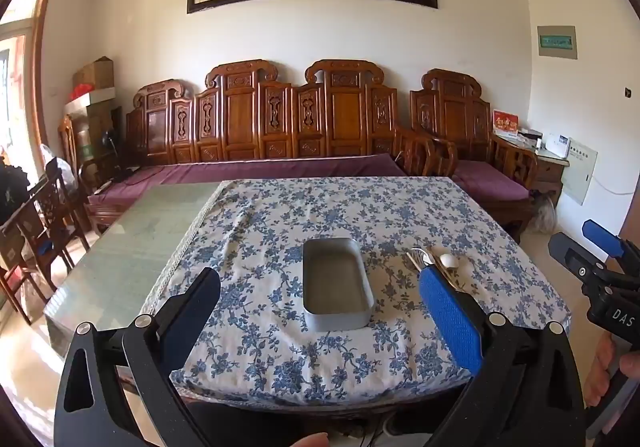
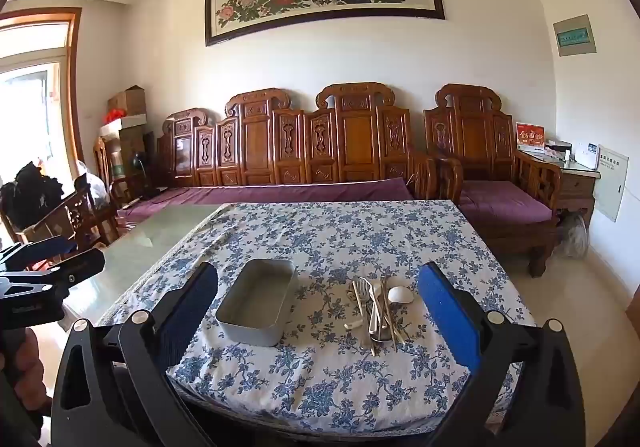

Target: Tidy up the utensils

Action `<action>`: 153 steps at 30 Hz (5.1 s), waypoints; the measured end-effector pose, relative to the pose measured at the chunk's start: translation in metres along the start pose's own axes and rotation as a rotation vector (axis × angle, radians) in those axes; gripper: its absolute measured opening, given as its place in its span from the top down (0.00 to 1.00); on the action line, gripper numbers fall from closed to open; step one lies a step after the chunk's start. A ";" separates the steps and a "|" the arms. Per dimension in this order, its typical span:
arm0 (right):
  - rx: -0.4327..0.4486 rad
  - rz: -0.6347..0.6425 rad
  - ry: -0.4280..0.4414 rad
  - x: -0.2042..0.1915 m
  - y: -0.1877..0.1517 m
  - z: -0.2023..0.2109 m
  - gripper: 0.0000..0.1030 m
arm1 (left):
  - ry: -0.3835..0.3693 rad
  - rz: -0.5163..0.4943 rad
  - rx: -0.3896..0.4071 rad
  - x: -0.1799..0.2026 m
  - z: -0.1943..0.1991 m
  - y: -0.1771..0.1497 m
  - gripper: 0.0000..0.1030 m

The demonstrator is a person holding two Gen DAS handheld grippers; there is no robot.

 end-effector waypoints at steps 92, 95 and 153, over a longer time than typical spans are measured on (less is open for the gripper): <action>-0.009 0.002 -0.001 0.000 -0.003 -0.002 0.02 | -0.016 -0.007 0.012 0.010 0.005 0.002 0.06; -0.020 -0.001 -0.004 0.003 -0.005 -0.008 0.02 | -0.023 -0.008 -0.017 0.010 -0.006 -0.001 0.06; -0.520 -0.091 0.152 0.158 -0.076 -0.319 0.94 | -0.225 -0.186 -0.427 0.125 -0.291 -0.026 0.19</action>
Point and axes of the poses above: each gripper's, at about its wrist camera, not at the fingertips, and z roughly against the way its jaws point, x to its right, y to its top, the point moved 2 cm from there along -z, roughly the way its jaws point, and after that the axes turned 10 degrees about -x, right-handed, at the moved point
